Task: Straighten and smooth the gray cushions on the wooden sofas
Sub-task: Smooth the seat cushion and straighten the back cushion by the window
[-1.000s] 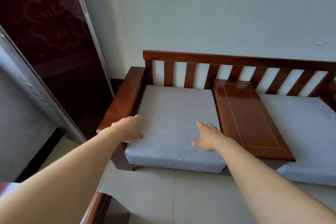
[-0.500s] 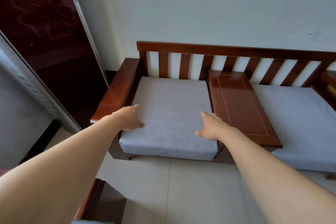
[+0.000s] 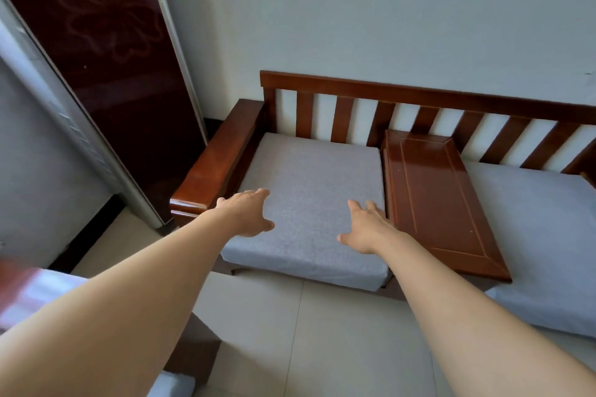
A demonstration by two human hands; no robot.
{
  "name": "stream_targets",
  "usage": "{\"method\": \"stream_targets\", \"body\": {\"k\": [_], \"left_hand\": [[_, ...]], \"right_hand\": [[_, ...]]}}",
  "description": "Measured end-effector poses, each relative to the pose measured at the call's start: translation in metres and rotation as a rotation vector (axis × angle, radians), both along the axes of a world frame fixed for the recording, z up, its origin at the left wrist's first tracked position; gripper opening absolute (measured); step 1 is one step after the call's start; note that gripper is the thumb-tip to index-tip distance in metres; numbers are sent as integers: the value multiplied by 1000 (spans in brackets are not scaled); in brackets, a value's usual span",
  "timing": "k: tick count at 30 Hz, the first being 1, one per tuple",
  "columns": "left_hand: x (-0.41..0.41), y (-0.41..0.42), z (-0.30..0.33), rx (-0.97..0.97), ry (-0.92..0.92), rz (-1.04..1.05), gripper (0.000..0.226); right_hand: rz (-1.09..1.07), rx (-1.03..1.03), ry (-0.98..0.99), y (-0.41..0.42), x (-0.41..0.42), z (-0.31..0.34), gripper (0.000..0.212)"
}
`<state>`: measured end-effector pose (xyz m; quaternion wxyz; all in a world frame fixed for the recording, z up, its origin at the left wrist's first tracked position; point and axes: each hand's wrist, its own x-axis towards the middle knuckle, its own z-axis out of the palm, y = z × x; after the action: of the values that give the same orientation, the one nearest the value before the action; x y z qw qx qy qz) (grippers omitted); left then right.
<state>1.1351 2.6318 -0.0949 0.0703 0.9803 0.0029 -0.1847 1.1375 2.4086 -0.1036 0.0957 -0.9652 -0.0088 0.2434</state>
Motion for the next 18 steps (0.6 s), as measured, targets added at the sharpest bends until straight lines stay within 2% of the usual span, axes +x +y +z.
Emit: {"method": "stream_targets", "body": {"k": [4,11,18], "left_hand": [[-22,22,3,-13,-14,120,72],[-77,83,7,-27,-55,350,74],[-178,168,7,-43,-60,616,81]], "right_hand": [[118,9,-53,37,3,-2,77],[334,15,-106,117,-8,-11,92],[570,29,-194,218,-63,-9,96]]}}
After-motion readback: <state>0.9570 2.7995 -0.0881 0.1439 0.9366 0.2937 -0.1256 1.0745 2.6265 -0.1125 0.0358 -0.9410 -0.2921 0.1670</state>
